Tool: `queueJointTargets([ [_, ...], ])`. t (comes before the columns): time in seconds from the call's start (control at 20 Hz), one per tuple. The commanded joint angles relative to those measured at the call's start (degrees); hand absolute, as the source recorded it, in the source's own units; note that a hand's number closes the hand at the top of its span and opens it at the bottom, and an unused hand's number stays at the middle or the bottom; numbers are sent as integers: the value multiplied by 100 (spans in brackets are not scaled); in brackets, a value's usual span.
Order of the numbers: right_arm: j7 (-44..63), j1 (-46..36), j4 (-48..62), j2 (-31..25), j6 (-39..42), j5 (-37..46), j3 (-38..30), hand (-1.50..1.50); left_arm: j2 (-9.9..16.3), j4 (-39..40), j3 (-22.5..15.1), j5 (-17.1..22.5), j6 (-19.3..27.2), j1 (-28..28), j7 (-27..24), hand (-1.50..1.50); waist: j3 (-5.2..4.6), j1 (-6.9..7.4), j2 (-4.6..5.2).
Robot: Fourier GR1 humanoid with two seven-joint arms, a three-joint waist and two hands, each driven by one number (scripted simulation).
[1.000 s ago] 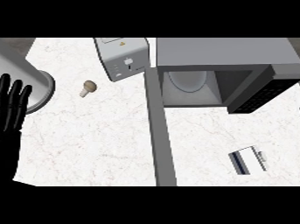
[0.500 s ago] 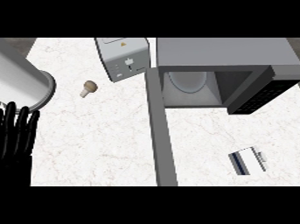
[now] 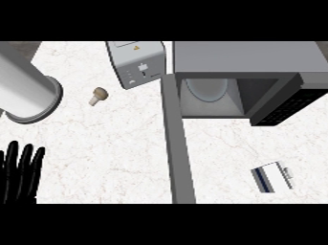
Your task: Pick up the milk, place it into the microwave and close the microwave
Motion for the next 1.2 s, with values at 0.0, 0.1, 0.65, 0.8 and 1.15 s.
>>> queueJointTargets([
  [0.0, 152, -338, 336, 238, -68, 254, 156, -150, -38, 302, -144, -90, -17, 103, -402, -150, -2, 10, 9],
  [0.1, -340, -453, 779, 590, -195, 1020, 484, -150, -37, 246, -397, -178, 148, 192, -430, -150, 0, 17, 9],
  [0.65, -1678, -1366, 3018, 501, -700, 1705, -200, -150, 91, -8, -346, -36, -382, 1207, -1046, -150, 2, 56, 7],
  [0.8, -2121, -1538, 3783, 415, -903, 2001, -295, -150, 141, 530, -144, 115, -633, 1241, -1570, -150, 1, 62, 9],
  [1.15, -3368, -2246, 5642, 62, -1127, 2383, -404, -150, 30, 77, -422, -25, -248, 1148, -950, -150, 5, 34, 16],
])
